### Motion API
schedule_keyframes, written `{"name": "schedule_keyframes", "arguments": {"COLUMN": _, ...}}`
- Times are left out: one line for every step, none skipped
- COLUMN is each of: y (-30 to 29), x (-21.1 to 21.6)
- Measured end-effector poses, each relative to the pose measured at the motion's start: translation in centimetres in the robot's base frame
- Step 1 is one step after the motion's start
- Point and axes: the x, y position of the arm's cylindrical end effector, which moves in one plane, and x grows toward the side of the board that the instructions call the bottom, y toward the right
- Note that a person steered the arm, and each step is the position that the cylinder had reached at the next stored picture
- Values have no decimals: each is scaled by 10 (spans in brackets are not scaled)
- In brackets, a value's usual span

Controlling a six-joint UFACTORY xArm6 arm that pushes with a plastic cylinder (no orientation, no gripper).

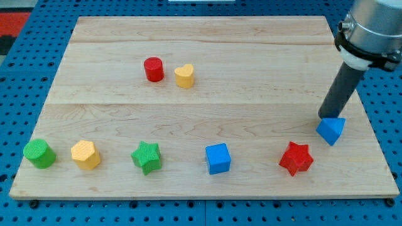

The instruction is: Place the yellow heart left to the blue cube

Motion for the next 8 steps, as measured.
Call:
{"name": "schedule_keyframes", "arguments": {"y": 0, "x": 33}}
{"name": "schedule_keyframes", "arguments": {"y": 1, "x": 42}}
{"name": "schedule_keyframes", "arguments": {"y": 2, "x": -11}}
{"name": "schedule_keyframes", "arguments": {"y": -24, "x": -52}}
{"name": "schedule_keyframes", "arguments": {"y": -71, "x": -58}}
{"name": "schedule_keyframes", "arguments": {"y": -115, "x": -89}}
{"name": "schedule_keyframes", "arguments": {"y": -173, "x": -94}}
{"name": "schedule_keyframes", "arguments": {"y": -201, "x": -113}}
